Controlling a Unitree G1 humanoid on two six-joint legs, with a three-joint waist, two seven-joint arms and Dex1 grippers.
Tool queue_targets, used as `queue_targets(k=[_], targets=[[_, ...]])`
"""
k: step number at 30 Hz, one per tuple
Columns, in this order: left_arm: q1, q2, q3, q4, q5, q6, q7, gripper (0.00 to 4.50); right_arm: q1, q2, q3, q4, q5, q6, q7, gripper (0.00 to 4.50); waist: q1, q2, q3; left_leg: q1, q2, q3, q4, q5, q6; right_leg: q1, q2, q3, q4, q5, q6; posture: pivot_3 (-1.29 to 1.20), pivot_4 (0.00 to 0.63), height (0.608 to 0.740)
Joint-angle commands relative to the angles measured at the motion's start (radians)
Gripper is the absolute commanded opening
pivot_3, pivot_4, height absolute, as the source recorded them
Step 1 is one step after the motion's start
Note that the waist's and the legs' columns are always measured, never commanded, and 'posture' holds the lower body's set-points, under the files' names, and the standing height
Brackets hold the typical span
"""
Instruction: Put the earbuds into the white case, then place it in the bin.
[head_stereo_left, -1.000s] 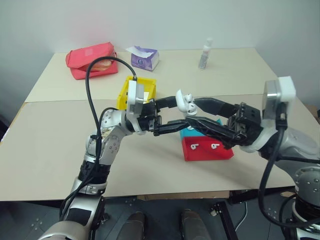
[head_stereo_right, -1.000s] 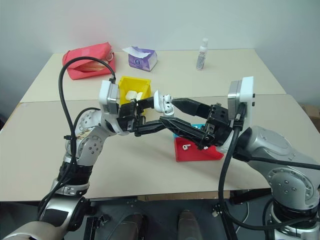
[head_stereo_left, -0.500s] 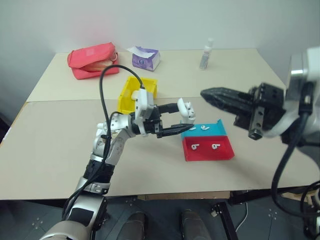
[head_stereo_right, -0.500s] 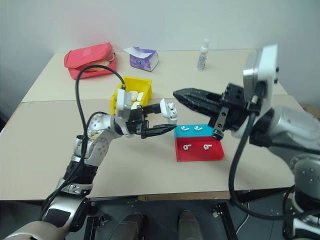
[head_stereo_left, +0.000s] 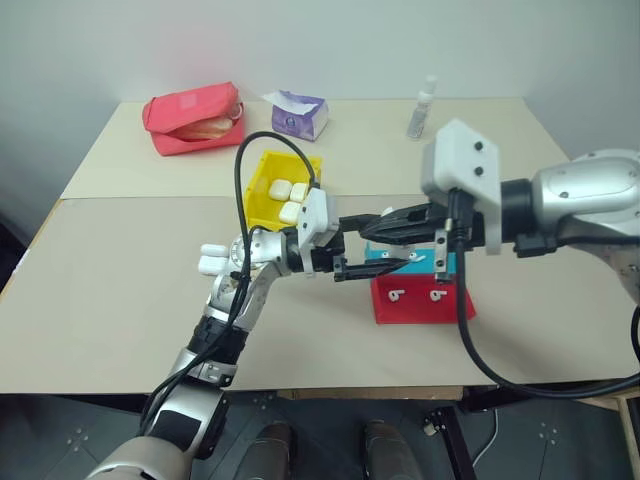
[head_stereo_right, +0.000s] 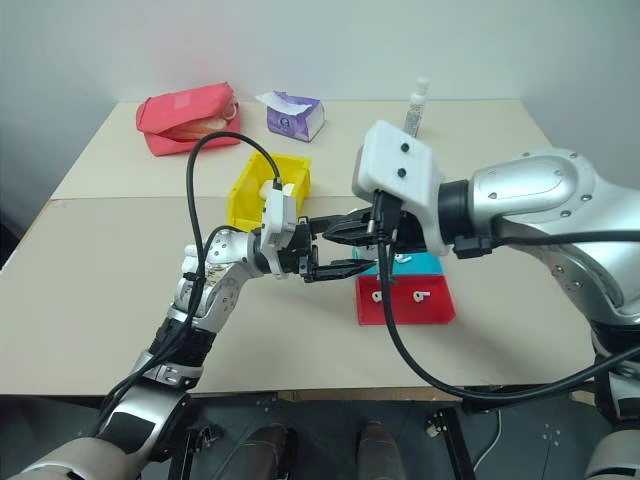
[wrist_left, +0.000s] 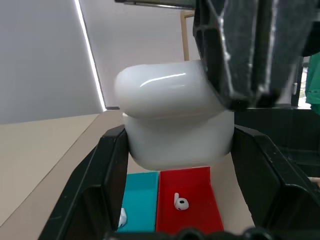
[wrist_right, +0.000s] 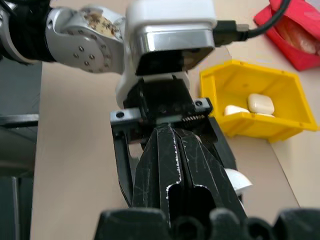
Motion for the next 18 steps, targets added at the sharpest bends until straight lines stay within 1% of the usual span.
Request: queue_targets(k=[1, 3, 5, 8, 10, 12, 15, 18], targets=[[-0.001, 0.007, 0.048, -0.075, -0.024, -0.017, 0.028, 2.83, 0.036, -0.049, -0.054, 0.020, -0.050, -0.006, 0.044, 0.03, -0.001, 0.000, 0.000, 0.000, 0.000, 0.000, 0.000, 0.000, 0.000, 0.000, 0.000, 0.000, 0.000, 0.000, 0.000, 0.00, 0.150, 0.740], [0.006, 0.006, 0.060, -0.089, -0.028, -0.021, 0.046, 2.83, 0.062, -0.061, -0.083, 0.029, -0.060, -0.003, 0.047, 0.03, -0.001, 0.000, 0.000, 0.000, 0.000, 0.001, 0.000, 0.000, 0.000, 0.000, -0.001, 0.001, 0.000, 0.000, 0.000, 0.00, 0.150, 0.740], [0.013, 0.012, 0.069, -0.115, -0.038, -0.020, 0.057, 2.83, 0.105, -0.031, -0.147, 0.038, -0.050, -0.010, 0.012, 0.03, -0.001, 0.000, 0.000, 0.000, 0.000, 0.001, 0.000, 0.000, 0.000, 0.000, 0.000, 0.001, 0.001, 0.000, 0.000, 0.00, 0.150, 0.740], [0.037, 0.014, 0.083, -0.154, -0.031, -0.022, 0.100, 2.83, 0.153, 0.065, -0.322, 0.045, 0.067, 0.011, -0.067, 0.03, -0.001, -0.001, 0.000, 0.001, 0.001, 0.001, 0.000, 0.000, 0.000, 0.000, 0.000, 0.001, 0.001, 0.000, 0.000, 0.00, 0.150, 0.740], [0.056, 0.005, 0.106, -0.170, -0.011, -0.020, 0.172, 2.83, 0.229, 0.121, -0.434, 0.015, 0.087, -0.021, -0.121, 0.03, 0.001, -0.001, 0.000, 0.001, 0.000, 0.001, 0.000, 0.000, 0.000, 0.000, -0.001, 0.002, 0.002, 0.000, 0.000, 0.00, 0.150, 0.740], [0.068, -0.018, 0.132, -0.166, 0.044, -0.076, 0.276, 2.83, 0.342, 0.147, -0.515, -0.043, 0.084, -0.046, -0.141, 0.03, 0.009, -0.001, -0.001, 0.001, 0.001, 0.000, 0.000, 0.000, 0.000, 0.001, 0.000, 0.001, 0.001, 0.000, 0.000, 0.00, 0.150, 0.740], [0.064, -0.043, 0.167, -0.144, 0.121, -0.089, 0.441, 2.83, 0.476, 0.197, -0.558, -0.138, 0.084, -0.027, -0.230, 0.03, 0.018, -0.002, -0.001, 0.001, 0.000, 0.001, 0.001, 0.000, 0.000, 0.001, -0.001, 0.001, 0.001, 0.000, 0.001, 0.00, 0.150, 0.740], [0.024, -0.067, 0.177, -0.046, 0.244, -0.058, 0.648, 2.83, 0.556, 0.250, -0.509, -0.213, 0.040, -0.010, -0.350, 0.03, 0.022, -0.002, -0.001, 0.001, 0.000, 0.002, 0.001, 0.000, 0.000, 0.001, -0.001, 0.002, 0.002, 0.001, 0.001, 0.00, 0.150, 0.740]])
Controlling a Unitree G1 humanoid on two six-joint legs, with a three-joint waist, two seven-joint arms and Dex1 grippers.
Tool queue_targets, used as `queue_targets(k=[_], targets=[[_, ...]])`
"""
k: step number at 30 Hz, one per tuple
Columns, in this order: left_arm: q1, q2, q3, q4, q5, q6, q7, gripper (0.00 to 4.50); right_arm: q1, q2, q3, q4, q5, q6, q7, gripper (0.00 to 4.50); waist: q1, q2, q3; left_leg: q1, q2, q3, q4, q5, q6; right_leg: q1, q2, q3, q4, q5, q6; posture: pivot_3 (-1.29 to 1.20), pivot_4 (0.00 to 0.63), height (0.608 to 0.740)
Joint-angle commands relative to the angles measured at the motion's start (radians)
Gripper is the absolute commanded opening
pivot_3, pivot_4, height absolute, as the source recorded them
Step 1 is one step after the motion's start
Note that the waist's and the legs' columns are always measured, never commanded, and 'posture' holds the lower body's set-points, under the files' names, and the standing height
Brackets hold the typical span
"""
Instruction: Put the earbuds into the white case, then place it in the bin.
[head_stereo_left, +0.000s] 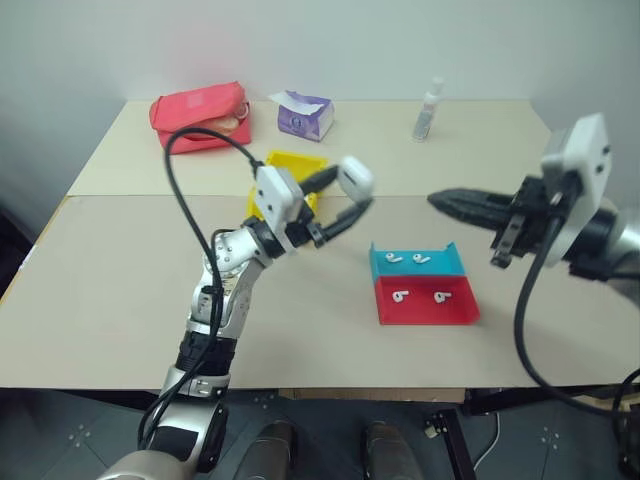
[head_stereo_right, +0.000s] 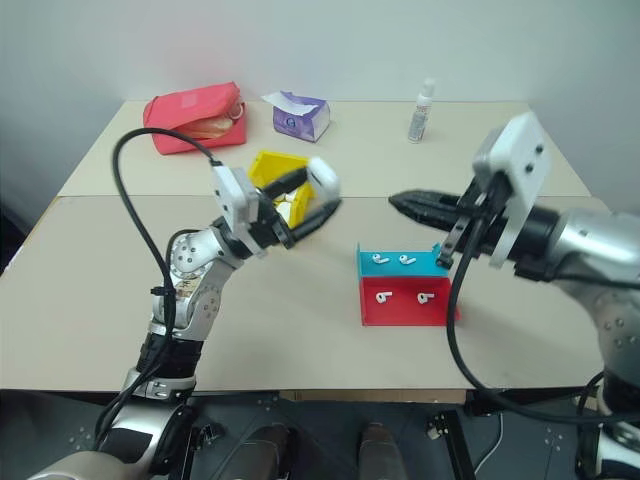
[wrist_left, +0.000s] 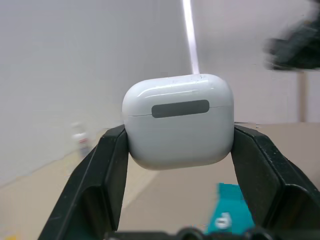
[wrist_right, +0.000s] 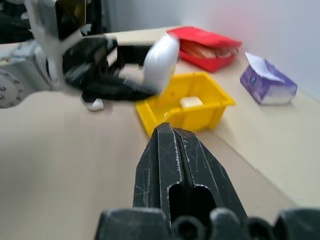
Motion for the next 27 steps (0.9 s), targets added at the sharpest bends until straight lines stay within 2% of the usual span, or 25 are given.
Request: queue_targets(k=[1, 6, 13, 17, 19, 23, 27], targets=[[-0.070, -0.026, 0.004, 0.109, 0.154, 0.019, 0.245, 2.83, 0.029, 0.041, 0.025, -0.098, -0.029, 0.011, -0.132, 0.03, 0.001, 0.000, 0.000, 0.000, 0.000, 0.000, 0.000, 0.000, 0.000, 0.000, 0.000, 0.000, 0.000, 0.000, 0.000, 0.00, 0.150, 0.740], [-0.199, -0.061, -0.018, 0.359, 0.285, 0.020, 0.448, 2.83, 0.029, 0.062, 0.076, -0.121, -0.052, 0.014, -0.197, 0.03, 0.000, 0.000, 0.000, 0.001, -0.002, 0.000, 0.000, 0.000, 0.000, 0.001, 0.001, 0.000, 0.000, 0.001, 0.001, 0.00, 0.150, 0.740], [-0.363, -0.091, -0.003, 0.684, 0.358, -0.019, 0.659, 2.83, 0.036, 0.051, 0.077, -0.138, -0.045, 0.010, -0.217, 0.03, 0.000, 0.000, 0.000, -0.003, -0.003, 0.001, 0.000, 0.000, 0.000, 0.000, 0.000, -0.001, -0.002, 0.002, 0.002, 0.00, 0.150, 0.740], [-0.405, -0.084, -0.006, 0.783, 0.374, -0.041, 0.712, 2.83, 0.051, 0.051, 0.073, -0.151, -0.039, 0.007, -0.228, 0.03, -0.002, -0.001, 0.000, -0.003, -0.003, 0.001, 0.000, 0.000, 0.000, -0.001, 0.000, -0.001, -0.002, 0.002, 0.002, 0.00, 0.150, 0.740], [-0.414, -0.081, -0.008, 0.806, 0.387, -0.041, 0.742, 3.55, 0.057, 0.052, 0.073, -0.154, -0.040, 0.004, -0.231, 0.00, -0.002, -0.001, 0.000, -0.002, -0.003, 0.001, 0.000, 0.000, 0.000, -0.001, 0.000, -0.001, -0.003, 0.002, 0.002, 0.00, 0.150, 0.740], [-0.412, -0.065, -0.012, 0.813, 0.387, -0.039, 0.732, 4.48, 0.052, 0.052, 0.079, -0.145, -0.044, -0.001, -0.231, 0.00, -0.001, 0.000, 0.000, -0.002, -0.003, 0.001, 0.000, 0.000, 0.000, -0.001, 0.000, -0.001, -0.002, 0.002, 0.002, 0.00, 0.150, 0.740], [-0.356, -0.036, -0.019, 0.724, 0.380, -0.131, 0.688, 4.48, 0.050, 0.037, 0.083, -0.128, -0.055, 0.001, -0.219, 0.00, -0.002, 0.000, 0.000, -0.002, -0.003, 0.001, 0.000, 0.000, 0.000, -0.001, -0.001, 0.000, -0.002, 0.002, 0.002, 0.00, 0.150, 0.740]])
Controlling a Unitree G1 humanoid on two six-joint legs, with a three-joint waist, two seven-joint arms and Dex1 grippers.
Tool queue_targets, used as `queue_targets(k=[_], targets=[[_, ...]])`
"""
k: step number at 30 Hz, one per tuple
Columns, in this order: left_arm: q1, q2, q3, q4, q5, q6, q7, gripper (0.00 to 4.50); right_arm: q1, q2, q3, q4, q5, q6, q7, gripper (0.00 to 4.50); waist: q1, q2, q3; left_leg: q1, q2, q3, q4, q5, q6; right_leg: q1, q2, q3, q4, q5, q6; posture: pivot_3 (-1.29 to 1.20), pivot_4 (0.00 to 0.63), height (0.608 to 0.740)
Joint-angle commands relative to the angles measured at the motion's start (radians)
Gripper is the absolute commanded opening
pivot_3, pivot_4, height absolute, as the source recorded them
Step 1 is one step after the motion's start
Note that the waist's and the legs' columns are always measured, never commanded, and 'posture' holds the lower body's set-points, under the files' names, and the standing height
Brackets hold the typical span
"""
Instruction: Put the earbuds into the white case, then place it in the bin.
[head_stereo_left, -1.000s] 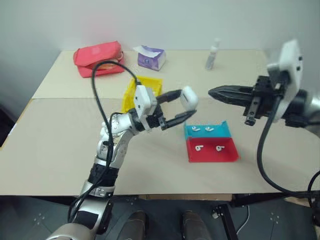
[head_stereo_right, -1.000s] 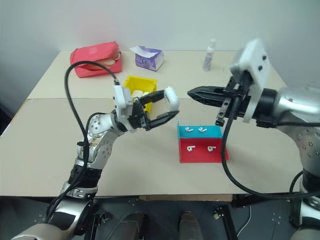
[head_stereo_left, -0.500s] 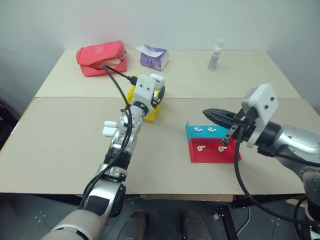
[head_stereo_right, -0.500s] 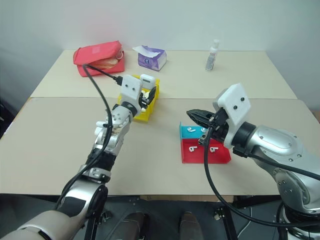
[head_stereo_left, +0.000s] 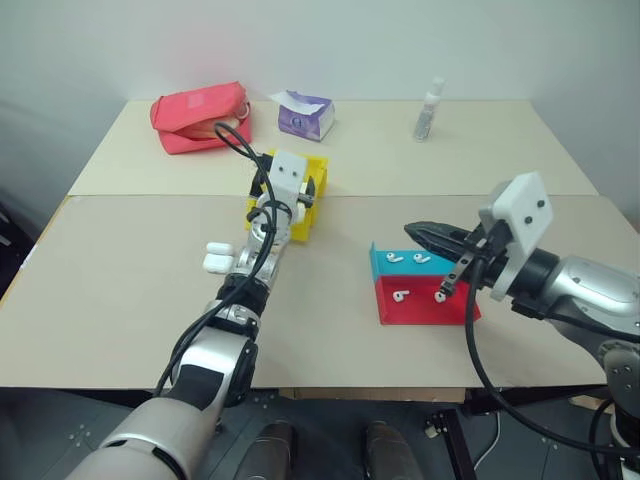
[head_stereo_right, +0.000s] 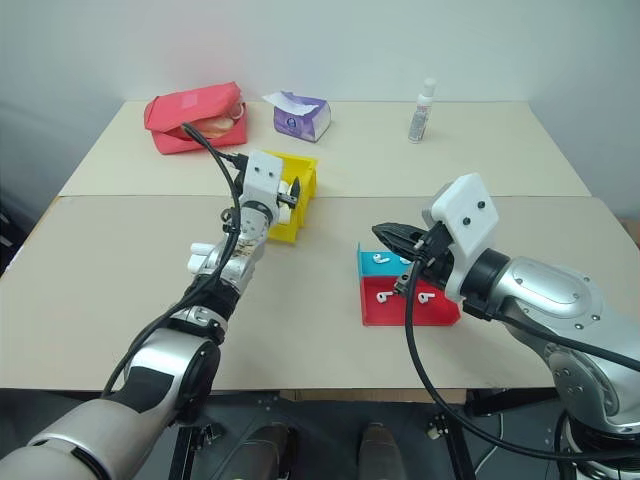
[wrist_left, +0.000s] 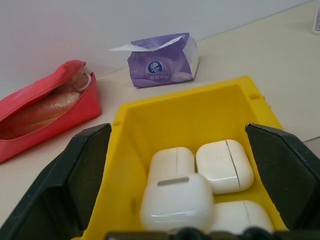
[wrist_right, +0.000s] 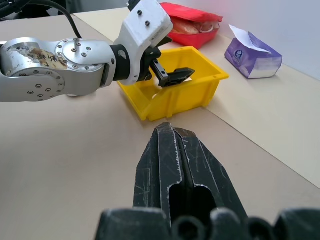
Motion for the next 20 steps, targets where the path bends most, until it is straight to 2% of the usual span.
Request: queue_targets(k=[1, 3, 5, 8, 10, 12, 15, 20], targets=[[0.062, 0.038, -0.003, -0.166, -0.045, -0.076, -0.129, 4.48, -0.010, -0.026, -0.024, -0.005, -0.011, -0.013, 0.008, 0.00, -0.002, 0.000, 0.000, 0.000, 0.000, 0.000, 0.000, 0.000, 0.000, 0.000, 0.000, 0.000, 0.000, 0.000, 0.000, 0.00, 0.150, 0.740], [0.115, 0.057, 0.016, -0.273, -0.126, -0.050, -0.258, 4.48, -0.010, -0.032, -0.026, 0.004, -0.012, -0.014, 0.014, 0.00, -0.008, 0.000, 0.000, 0.000, 0.001, 0.000, -0.001, 0.000, 0.000, 0.000, 0.000, 0.001, 0.001, 0.000, 0.000, 0.00, 0.150, 0.740], [0.197, 0.124, 0.015, -0.446, -0.229, 0.022, -0.458, 4.48, -0.007, -0.043, -0.027, 0.016, -0.015, -0.021, 0.031, 0.00, -0.013, 0.000, 0.000, 0.000, 0.001, 0.000, -0.001, 0.000, -0.001, -0.001, 0.000, 0.001, 0.001, 0.000, 0.000, 0.00, 0.150, 0.740], [0.312, 0.266, 0.007, -0.681, -0.357, 0.108, -0.726, 4.48, 0.005, -0.065, -0.019, 0.037, -0.036, -0.039, 0.068, 0.00, -0.028, 0.000, 0.000, 0.000, 0.002, 0.000, -0.001, 0.000, -0.001, -0.002, 0.001, 0.001, 0.001, 0.000, 0.000, 0.00, 0.150, 0.740], [0.393, 0.397, 0.035, -0.835, -0.480, 0.191, -0.906, 4.48, 0.025, -0.079, -0.011, 0.054, -0.061, -0.060, 0.098, 0.00, -0.029, 0.001, 0.000, 0.001, 0.004, 0.000, -0.002, 0.000, -0.001, -0.001, 0.002, 0.001, 0.000, 0.000, 0.000, 0.00, 0.150, 0.740], [0.452, 0.502, 0.071, -0.940, -0.573, 0.259, -1.021, 4.48, 0.047, -0.086, -0.007, 0.064, -0.081, -0.086, 0.128, 0.00, -0.029, 0.001, 0.000, 0.003, 0.005, 0.000, -0.002, 0.000, 0.000, 0.000, 0.002, 0.001, 0.000, 0.000, 0.000, 0.00, 0.150, 0.740], [0.524, 0.640, 0.140, -1.054, -0.688, 0.364, -1.124, 4.48, 0.113, -0.100, -0.008, 0.073, -0.124, -0.163, 0.205, 0.00, -0.029, 0.001, -0.001, 0.004, 0.005, 0.000, -0.002, 0.000, 0.000, 0.001, 0.002, 0.001, 0.000, 0.000, 0.000, 0.00, 0.150, 0.740], [0.605, 0.780, 0.233, -1.149, -0.833, 0.535, -1.188, 4.48, 0.195, -0.123, -0.052, 0.094, -0.142, -0.250, 0.327, 0.00, -0.023, 0.001, -0.001, 0.004, 0.005, 0.000, -0.002, -0.001, 0.001, 0.003, 0.002, 0.001, -0.001, 0.000, 0.000, 0.00, 0.150, 0.740]])
